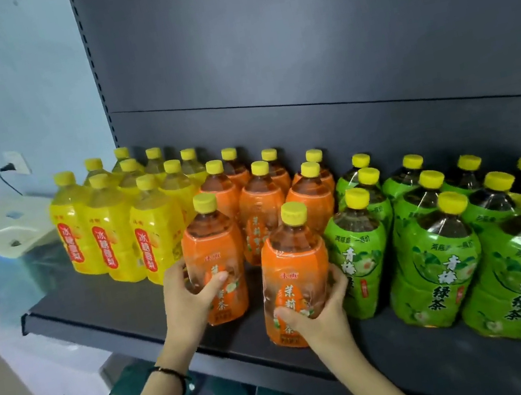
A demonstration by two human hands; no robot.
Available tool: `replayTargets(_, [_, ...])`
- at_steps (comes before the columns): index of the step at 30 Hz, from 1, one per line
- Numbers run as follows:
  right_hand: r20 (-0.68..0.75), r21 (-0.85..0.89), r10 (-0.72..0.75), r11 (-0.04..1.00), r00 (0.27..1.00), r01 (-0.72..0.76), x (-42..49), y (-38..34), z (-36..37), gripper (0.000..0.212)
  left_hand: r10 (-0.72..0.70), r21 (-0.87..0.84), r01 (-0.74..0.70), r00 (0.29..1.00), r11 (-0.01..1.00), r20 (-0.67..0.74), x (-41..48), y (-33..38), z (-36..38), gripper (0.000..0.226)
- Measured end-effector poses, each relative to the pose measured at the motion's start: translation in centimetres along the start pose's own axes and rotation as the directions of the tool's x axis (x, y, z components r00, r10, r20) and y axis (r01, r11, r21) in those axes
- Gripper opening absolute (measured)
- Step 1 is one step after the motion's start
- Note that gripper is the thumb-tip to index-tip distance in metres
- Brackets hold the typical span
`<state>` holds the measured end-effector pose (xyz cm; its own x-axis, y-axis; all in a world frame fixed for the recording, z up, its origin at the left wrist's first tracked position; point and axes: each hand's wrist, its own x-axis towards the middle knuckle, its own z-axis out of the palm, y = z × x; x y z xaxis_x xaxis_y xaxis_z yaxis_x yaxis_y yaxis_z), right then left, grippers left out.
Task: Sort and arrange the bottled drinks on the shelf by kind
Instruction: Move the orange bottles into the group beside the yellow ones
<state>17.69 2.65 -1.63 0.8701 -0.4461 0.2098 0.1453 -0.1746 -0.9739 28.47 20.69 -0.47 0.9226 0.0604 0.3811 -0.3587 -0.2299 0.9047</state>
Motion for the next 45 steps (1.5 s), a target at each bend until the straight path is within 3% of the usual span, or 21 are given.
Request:
replayTargets(4, [-0.064,0.023,0.026,0.999,0.998,-0.024,0.9,0.0,2.1,0.098,0.127,0.265,-0.065,0.967,0.962,-0.222,1.8,0.0,-0.7,0.104])
replayTargets(9, [-0.106,-0.006,0.04,0.999,0.994,-0.041,2.4,0.1,4.4,0.098,0.082,0.343,0.034,0.944,0.939,-0.319,4.7,-0.6,-1.5,0.124])
replayTargets(13, [-0.137,-0.089,0.065,0.993,0.989,-0.077,3.6,0.0,6.5,0.09,-0.022,0.248,0.075,0.977,0.966,-0.212,6.1,-2.3,-2.2,0.125])
replayTargets(19, [-0.246,-0.312,0.093,0.935,0.965,-0.169,5.7,-0.5,9.8,0.108,0.053,0.227,-0.017,0.987,0.974,-0.154,6.3,-3.6,-2.5,0.116])
replayTargets(23, [-0.275,-0.331,0.05,0.933,0.96,-0.143,6.2,-0.1,10.3,0.102,0.043,0.237,-0.005,0.987,0.972,-0.154,6.4,-3.4,-2.1,0.113])
replayTargets(27, [-0.252,-0.27,0.095,0.949,0.963,-0.164,5.9,-0.5,9.8,0.111,-0.002,0.184,0.02,0.995,0.983,-0.098,6.2,-3.3,-3.1,0.102])
replayTargets(32, [-0.163,-0.171,0.108,0.976,0.981,-0.136,4.1,-1.1,7.6,0.069,-0.053,0.111,0.046,0.997,0.993,0.061,5.3,-3.9,-6.7,0.039])
replayTargets(34, [-0.17,-0.166,0.11,0.976,0.979,-0.139,3.3,-1.3,6.2,0.043,-0.083,0.111,0.07,0.99,0.991,0.117,4.2,-3.4,-7.0,0.028])
replayTargets(37, [-0.132,-0.217,0.072,0.971,0.989,-0.099,1.8,-1.9,3.6,0.016,-0.026,0.143,-0.003,0.979,0.99,0.202,2.3,-2.1,-6.0,0.018])
replayTargets(42, [-0.138,-0.36,0.037,0.929,0.99,-0.085,-1.6,-2.7,-3.9,0.007,0.138,0.181,-0.204,0.937,0.962,0.321,-2.0,0.8,-1.4,0.008])
replayTargets(45, [-0.195,-0.395,0.036,0.912,0.98,-0.112,-4.3,-3.0,-10.3,0.011,0.153,0.128,-0.221,0.902,0.967,0.403,-5.8,3.4,2.6,0.011])
